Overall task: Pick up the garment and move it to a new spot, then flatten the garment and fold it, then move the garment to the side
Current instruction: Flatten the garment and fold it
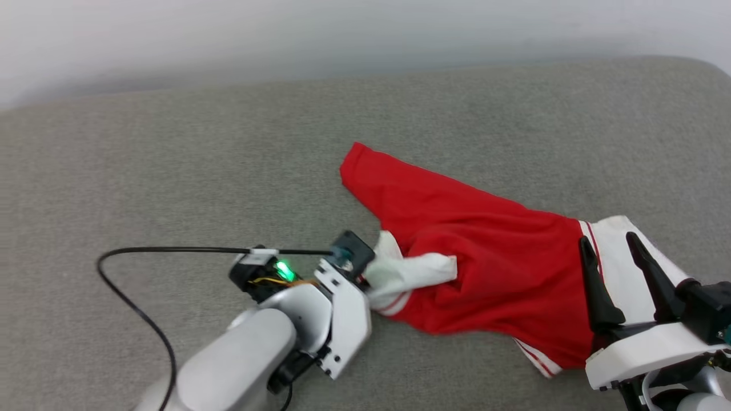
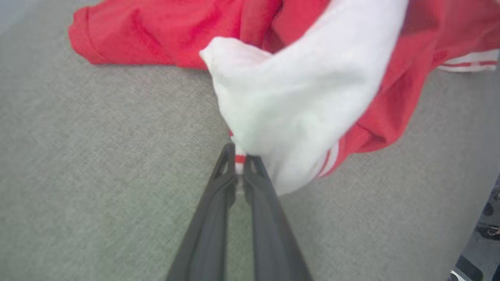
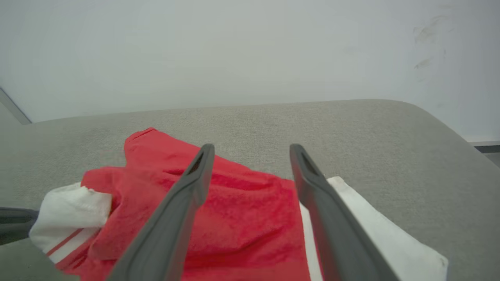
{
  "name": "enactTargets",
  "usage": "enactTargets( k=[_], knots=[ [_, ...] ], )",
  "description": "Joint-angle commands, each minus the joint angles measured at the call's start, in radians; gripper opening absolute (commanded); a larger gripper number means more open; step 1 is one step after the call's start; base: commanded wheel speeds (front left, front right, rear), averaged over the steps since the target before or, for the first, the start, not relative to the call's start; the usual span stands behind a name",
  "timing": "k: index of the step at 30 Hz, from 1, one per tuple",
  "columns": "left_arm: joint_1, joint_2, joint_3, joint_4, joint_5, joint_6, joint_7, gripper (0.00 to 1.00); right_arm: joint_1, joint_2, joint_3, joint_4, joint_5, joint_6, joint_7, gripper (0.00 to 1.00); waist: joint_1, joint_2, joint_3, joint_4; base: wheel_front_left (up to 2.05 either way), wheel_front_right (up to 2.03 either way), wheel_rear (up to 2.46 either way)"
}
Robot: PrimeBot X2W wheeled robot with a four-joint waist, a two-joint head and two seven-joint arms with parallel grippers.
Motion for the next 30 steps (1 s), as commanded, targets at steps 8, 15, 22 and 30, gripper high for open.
enactTargets(
  k=[8,15,22,30],
  knots=[
    [0.162,0.109,0.19,-0.113,-0.102,0.177,-0.128,0.0,0.026,0.002,-0.019,-0.009,0.021,0.0,0.024,1.0,-0.0001,0.0,-0.068,0.113,0.0,0.0,0.0],
    [0.411,0.15,0.331,-0.166,-0.256,0.304,-0.199,0.0,0.036,0.002,-0.026,-0.002,0.027,0.0,0.036,1.0,-0.0001,0.0,-0.072,0.154,0.0,0.0,0.0],
    [0.577,0.121,0.379,-0.159,-0.348,0.342,-0.243,1.0,0.041,0.002,-0.027,0.0,0.026,0.0,0.042,1.0,-0.0001,0.0,-0.08,0.16,0.0,0.0,0.0],
    [0.531,0.151,0.376,-0.178,-0.254,0.353,-0.341,1.0,0.071,0.002,-0.025,-0.005,0.017,0.0,0.058,1.0,-0.0001,0.0,-0.128,0.157,0.0,0.0,0.0]
  ],
)
